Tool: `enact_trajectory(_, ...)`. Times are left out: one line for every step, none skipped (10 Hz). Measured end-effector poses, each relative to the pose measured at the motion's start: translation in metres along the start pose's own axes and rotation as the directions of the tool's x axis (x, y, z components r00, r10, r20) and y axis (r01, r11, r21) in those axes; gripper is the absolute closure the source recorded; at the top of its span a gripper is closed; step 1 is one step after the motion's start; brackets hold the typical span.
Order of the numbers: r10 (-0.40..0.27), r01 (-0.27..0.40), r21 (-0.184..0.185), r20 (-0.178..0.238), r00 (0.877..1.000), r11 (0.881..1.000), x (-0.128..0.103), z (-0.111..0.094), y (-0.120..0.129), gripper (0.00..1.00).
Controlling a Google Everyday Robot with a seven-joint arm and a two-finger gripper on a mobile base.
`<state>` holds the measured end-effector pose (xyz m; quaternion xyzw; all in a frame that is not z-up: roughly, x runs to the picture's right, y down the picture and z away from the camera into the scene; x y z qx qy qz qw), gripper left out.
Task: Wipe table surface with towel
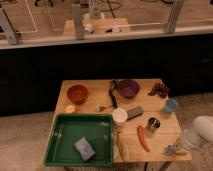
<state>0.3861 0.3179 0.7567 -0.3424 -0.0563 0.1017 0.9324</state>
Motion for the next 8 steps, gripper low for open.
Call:
enact_trajectory(0.000,0.000,0.009,-0.001,1.000,1.000,0.000,0.000,-0.009,0.91)
enact_trajectory(-0.005,0.005,0.020,-0.002,1.000,1.000,-0.002,0.000,-0.021,0.91)
enact_trajectory(-0.012,0.012,0.034,-0.003,1.000,0.999,-0.005,0.000,-0.033,0.91)
enact_trajectory(-0.025,0.025,0.044,-0.002,1.000,0.999,-0.009,0.002,-0.042,0.91)
enact_trajectory(-0.034,0.034,0.053,0.002,0.999,0.998,-0.011,0.002,-0.047,0.91)
enact_trajectory(-0.041,0.041,0.054,0.007,0.999,0.998,-0.013,0.002,-0.047,0.91)
enact_trajectory(-0.049,0.048,0.044,0.022,0.999,0.998,-0.015,0.003,-0.048,0.91)
enact_trajectory(-0.053,0.052,0.038,0.024,0.998,0.998,-0.017,0.004,-0.049,0.91)
